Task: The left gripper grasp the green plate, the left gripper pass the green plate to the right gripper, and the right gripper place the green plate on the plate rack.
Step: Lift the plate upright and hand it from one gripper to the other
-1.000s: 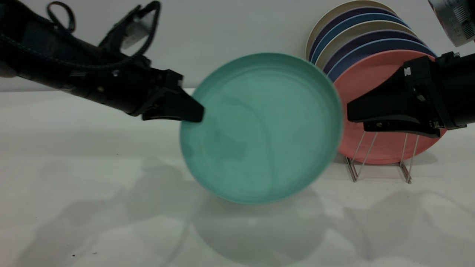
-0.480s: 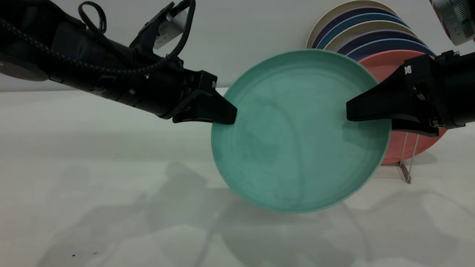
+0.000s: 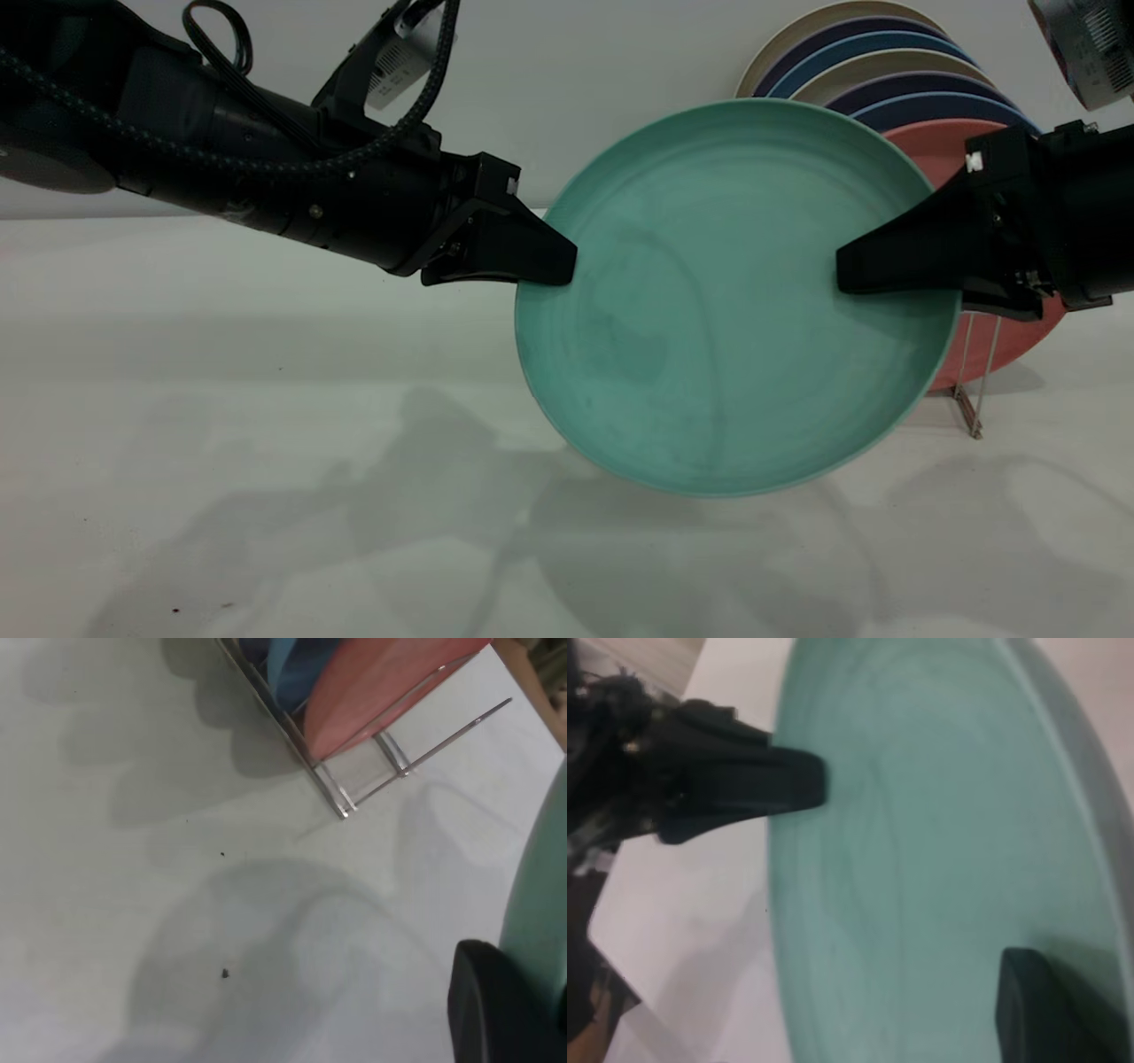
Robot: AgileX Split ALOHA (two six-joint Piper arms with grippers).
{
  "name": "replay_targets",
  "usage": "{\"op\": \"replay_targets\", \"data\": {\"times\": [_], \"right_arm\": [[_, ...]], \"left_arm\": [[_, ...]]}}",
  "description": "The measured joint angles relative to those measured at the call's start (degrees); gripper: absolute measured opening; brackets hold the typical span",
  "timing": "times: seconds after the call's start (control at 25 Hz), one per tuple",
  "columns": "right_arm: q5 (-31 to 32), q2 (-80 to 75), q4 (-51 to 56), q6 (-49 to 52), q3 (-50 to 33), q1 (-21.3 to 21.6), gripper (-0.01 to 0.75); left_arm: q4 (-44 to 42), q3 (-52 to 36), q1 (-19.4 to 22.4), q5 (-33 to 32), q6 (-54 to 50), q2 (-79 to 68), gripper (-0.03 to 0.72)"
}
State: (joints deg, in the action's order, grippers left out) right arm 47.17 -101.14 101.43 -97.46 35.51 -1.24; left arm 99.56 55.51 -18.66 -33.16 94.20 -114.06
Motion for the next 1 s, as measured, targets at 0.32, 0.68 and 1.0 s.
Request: {"op": "replay_targets", "data": {"times": [0.32, 0.68, 1.0], "right_arm": [[-1.86, 0.0, 0.0, 0.0, 0.0, 0.12, 0.092], [-0.04, 0.0, -0.8, 0.0, 0.0, 0.12, 0.09], [-0.13, 0.0, -0.2, 0.0, 0.0, 0.12, 0.088]], "left_arm": [[0.0, 0.0, 0.27, -3.41, 0.02, 0.0, 0.081], [-5.63, 0.0, 0.22, -8.77, -0.09, 0.0, 0.393], [-20.38, 0.02, 3.67, -10.4, -4.35, 0.04, 0.491]]}}
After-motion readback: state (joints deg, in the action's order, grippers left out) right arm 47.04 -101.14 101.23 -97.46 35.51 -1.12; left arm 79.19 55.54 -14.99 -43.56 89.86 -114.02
